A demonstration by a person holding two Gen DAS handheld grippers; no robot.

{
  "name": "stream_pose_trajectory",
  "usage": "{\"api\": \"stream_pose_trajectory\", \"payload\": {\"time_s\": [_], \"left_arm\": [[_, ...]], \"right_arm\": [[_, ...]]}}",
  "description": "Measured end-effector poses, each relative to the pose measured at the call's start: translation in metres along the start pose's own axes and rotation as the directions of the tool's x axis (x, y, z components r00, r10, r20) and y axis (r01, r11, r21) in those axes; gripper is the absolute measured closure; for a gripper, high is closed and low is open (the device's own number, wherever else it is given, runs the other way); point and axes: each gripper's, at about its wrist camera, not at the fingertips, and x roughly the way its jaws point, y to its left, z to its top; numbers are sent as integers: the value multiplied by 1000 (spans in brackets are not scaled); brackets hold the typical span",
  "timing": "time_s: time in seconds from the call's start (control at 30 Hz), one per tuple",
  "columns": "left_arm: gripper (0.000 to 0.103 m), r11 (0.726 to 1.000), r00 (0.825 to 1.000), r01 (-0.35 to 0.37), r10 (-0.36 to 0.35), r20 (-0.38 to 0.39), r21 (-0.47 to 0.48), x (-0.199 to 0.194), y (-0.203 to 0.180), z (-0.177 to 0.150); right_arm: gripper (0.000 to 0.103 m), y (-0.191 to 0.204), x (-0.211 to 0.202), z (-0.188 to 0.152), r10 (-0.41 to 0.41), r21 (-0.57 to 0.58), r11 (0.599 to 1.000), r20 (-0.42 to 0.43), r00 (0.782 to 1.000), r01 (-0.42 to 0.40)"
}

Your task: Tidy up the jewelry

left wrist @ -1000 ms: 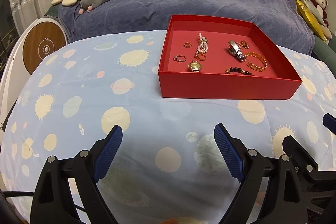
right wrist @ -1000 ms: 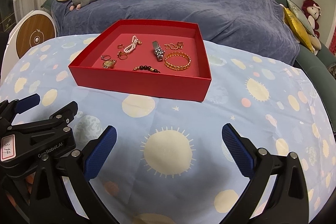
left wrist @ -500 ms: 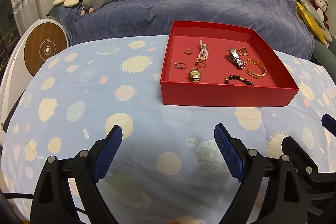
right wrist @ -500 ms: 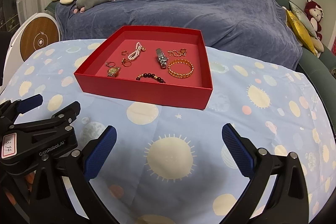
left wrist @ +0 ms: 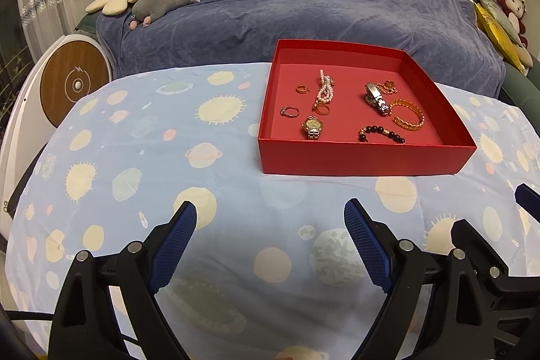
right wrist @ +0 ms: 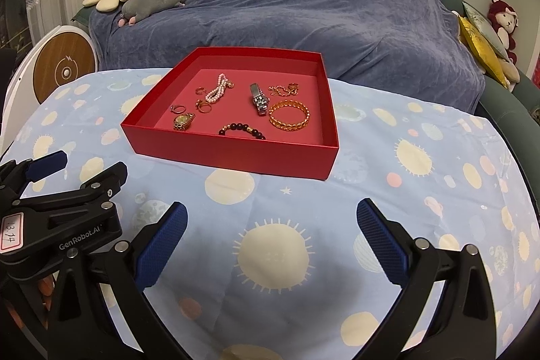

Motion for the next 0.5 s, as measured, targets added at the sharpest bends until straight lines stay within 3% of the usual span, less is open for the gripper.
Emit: {"api": "stream_pose_trajectory", "payload": {"time_s": [0.5], "left_arm": [[16,1000,1000,-23,23,13,7,-3,0,0]], "right_arm": [[5,-1,0,-1,2,7,1000,-1,1000,-2]]}}
